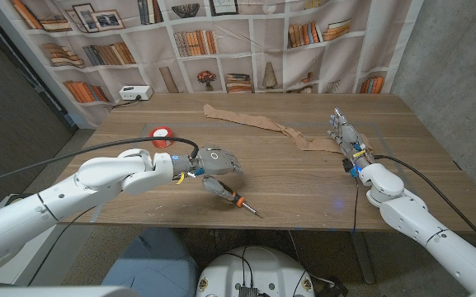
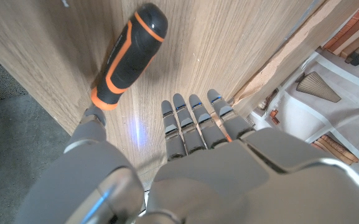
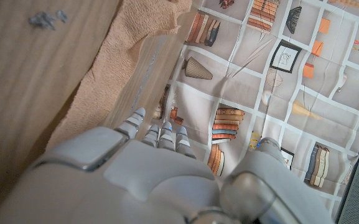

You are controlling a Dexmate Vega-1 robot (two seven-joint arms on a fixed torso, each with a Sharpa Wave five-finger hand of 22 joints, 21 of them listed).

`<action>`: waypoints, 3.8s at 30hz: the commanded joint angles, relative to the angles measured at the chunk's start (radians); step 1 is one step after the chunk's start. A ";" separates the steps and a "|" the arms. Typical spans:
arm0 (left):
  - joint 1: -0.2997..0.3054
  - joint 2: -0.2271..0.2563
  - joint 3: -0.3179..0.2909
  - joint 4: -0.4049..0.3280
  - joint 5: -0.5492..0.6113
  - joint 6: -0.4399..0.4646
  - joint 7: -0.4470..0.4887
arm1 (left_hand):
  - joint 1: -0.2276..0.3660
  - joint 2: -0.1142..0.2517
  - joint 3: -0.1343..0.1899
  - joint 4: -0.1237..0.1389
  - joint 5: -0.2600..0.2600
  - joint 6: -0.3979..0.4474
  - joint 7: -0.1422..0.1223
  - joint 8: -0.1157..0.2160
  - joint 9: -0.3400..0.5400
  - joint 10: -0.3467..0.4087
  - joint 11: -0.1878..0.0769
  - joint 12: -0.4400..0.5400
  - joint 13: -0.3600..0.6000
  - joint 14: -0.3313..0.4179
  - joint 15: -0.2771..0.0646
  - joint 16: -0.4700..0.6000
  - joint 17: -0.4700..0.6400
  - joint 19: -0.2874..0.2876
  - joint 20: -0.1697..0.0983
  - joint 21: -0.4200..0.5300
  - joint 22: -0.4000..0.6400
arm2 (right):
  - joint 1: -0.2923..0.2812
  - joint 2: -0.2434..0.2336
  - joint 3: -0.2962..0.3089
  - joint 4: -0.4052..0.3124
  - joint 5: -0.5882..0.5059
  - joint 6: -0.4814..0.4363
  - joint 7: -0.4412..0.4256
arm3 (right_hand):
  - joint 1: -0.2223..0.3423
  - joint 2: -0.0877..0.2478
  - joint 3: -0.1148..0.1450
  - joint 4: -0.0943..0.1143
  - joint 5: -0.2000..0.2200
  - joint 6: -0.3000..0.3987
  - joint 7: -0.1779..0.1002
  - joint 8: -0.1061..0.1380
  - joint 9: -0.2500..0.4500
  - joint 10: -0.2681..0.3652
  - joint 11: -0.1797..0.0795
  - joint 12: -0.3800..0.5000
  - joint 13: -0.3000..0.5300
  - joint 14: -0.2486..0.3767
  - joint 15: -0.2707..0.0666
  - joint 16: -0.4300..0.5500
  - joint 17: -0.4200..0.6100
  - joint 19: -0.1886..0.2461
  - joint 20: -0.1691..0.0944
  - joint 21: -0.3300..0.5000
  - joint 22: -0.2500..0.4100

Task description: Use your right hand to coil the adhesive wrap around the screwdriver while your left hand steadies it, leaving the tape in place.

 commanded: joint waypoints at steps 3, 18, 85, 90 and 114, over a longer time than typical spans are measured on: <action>-0.008 -0.009 0.016 0.008 0.005 0.008 -0.039 | 0.023 0.003 0.006 -0.005 0.008 0.011 0.001 -0.002 0.005 0.006 0.003 -0.001 0.006 -0.005 0.000 -0.013 0.002 0.002 -0.017 -0.006 0.001 | -0.005 0.001 0.000 -0.005 0.004 -0.005 -0.005 | 0.000 0.012 0.001 -0.006 -0.003 0.009 0.006 0.005 0.005 0.005 0.010 0.008 0.002 -0.025 0.006 0.005 0.004 0.006 -0.002 0.005 0.005; -0.005 -0.010 0.032 0.023 0.022 0.010 -0.034 | 0.039 0.010 0.012 -0.010 0.007 0.014 -0.001 -0.005 0.005 0.008 0.002 -0.004 0.008 -0.004 -0.004 -0.014 0.001 0.013 -0.021 -0.003 0.002 | -0.005 0.004 -0.004 0.002 0.001 0.000 -0.002 | -0.001 0.013 0.000 -0.007 -0.004 0.010 0.007 0.005 0.005 0.004 0.010 0.007 0.002 -0.025 0.003 0.005 0.004 0.006 -0.004 0.004 0.005; -0.015 -0.018 0.078 0.043 0.053 0.004 -0.056 | 0.248 0.049 0.102 -0.033 -0.023 0.152 -0.060 0.002 0.008 0.113 -0.034 -0.005 0.022 0.160 -0.071 0.005 0.000 0.379 -0.005 0.112 0.015 | -0.017 0.012 -0.001 -0.004 0.004 0.002 -0.019 | -0.006 0.021 -0.003 -0.008 -0.004 0.014 -0.009 0.005 0.005 0.000 0.001 0.007 0.003 -0.030 -0.010 0.004 0.005 0.005 -0.003 0.004 0.005; -0.014 -0.021 0.081 0.041 0.049 0.008 -0.071 | 0.285 0.066 0.105 -0.032 -0.028 0.165 -0.057 0.001 0.010 0.118 -0.036 -0.008 0.026 0.204 -0.081 0.022 0.010 0.452 -0.009 0.140 0.018 | -0.019 0.014 0.001 -0.005 0.007 0.001 -0.021 | -0.007 0.021 -0.004 -0.009 -0.004 0.015 -0.012 0.005 0.005 -0.001 0.001 0.007 0.003 -0.030 -0.011 0.004 0.005 0.005 -0.002 0.004 0.005; 0.029 -0.048 0.081 0.051 -0.025 0.065 -0.064 | 0.873 0.207 0.070 -0.047 -0.003 0.393 0.022 0.132 0.092 0.360 -0.022 0.078 0.167 0.496 -0.104 0.204 0.139 0.623 -0.162 0.360 0.064 | -0.025 0.020 0.003 0.002 0.015 0.007 -0.021 | -0.007 0.023 -0.004 -0.010 -0.004 0.017 -0.014 0.004 0.005 0.001 0.004 0.008 0.003 -0.030 -0.010 0.005 0.005 0.005 -0.003 0.004 0.005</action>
